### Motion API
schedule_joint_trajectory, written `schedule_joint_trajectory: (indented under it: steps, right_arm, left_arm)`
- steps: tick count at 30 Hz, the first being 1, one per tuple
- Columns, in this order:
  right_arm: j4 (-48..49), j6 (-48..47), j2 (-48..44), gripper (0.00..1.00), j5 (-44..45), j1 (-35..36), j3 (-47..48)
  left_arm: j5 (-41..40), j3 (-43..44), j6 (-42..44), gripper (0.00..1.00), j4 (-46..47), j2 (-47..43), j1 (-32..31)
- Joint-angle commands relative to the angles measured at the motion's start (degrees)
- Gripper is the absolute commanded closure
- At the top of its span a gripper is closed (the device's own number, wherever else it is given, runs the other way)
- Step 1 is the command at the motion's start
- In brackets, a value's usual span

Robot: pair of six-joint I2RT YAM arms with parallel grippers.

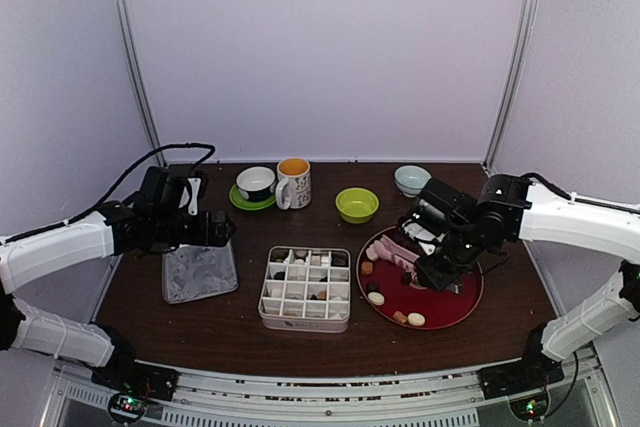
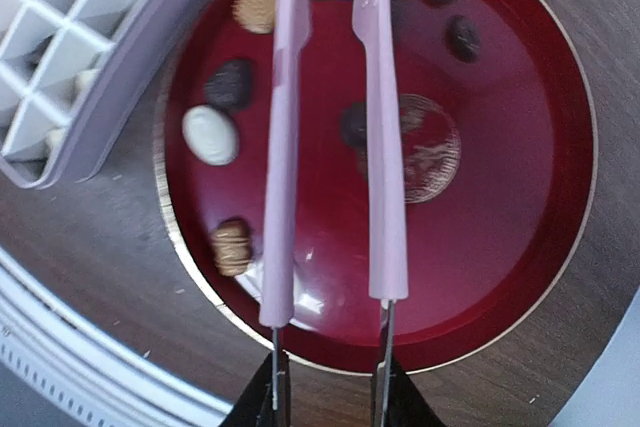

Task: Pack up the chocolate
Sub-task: Place the fake chocolate in the empty pocket of the box, then place the clamp on the plate.

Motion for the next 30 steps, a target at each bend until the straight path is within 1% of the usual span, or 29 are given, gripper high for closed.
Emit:
schedule_joint_trajectory:
  steps: [1,5,8,11,13,16,18,21,22,25,27,30]
  right_arm:
    - [8.06,7.74,-5.56,0.73,10.29,-6.0,-8.31]
    - [16.04,11.11,-9.58,0.73,9.56,-10.56,-16.5]
    - [20.1,13.49,-10.91,0.72,9.11,-12.07,-21.61]
    - [22.95,15.57,-11.64,0.71,8.5,-12.92,-26.32]
    - [24.95,16.31,-11.98,0.69,7.12,-13.29,-29.45]
    - [27.39,16.82,-12.16,0.62,6.3,-13.49,-32.21]
    - [28.89,16.58,-12.13,0.57,5.3,-13.5,-33.3]
    - [29.21,16.89,-11.75,0.46,5.12,-13.5,-33.56]
    - [29.13,16.93,-11.73,0.44,5.24,-13.5,-33.57]
    - [28.98,16.53,-12.49,0.42,5.81,-13.46,-33.09]
    - [28.81,15.18,-13.18,0.42,5.52,-13.5,-32.22]
    - [28.44,13.2,-14.72,0.38,5.11,-13.5,-30.42]
  left_arm:
    - [-1.31,-0.48,-2.53,0.02,-0.95,-0.9,2.81]
    - [-1.15,-0.2,-3.3,0.02,-2.71,-0.68,4.85]
    - [-2.11,0.31,-4.54,0.02,-5.39,-0.4,6.67]
    - [-1.22,-0.65,-6.87,0.02,-7.34,-0.84,10.92]
    - [0.95,-2.27,-7.14,0.02,-6.49,-1.52,13.86]
    - [1.93,-3.28,-6.58,0.02,-6.35,-1.78,16.9]
    - [0.91,-2.96,-6.3,0.03,-7.67,-1.18,18.18]
    - [-0.27,-2.87,-6.09,0.08,-10.35,0.43,21.5]
    - [-0.07,-3.12,-6.05,0.09,-10.71,0.83,22.49]
    - [1.2,-4.32,-5.72,0.16,-10.19,1.64,24.87]
    - [1.35,-4.66,-5.64,0.21,-10.02,2.27,25.44]
    - [1.23,-4.7,-5.34,0.31,-9.98,3.69,25.71]
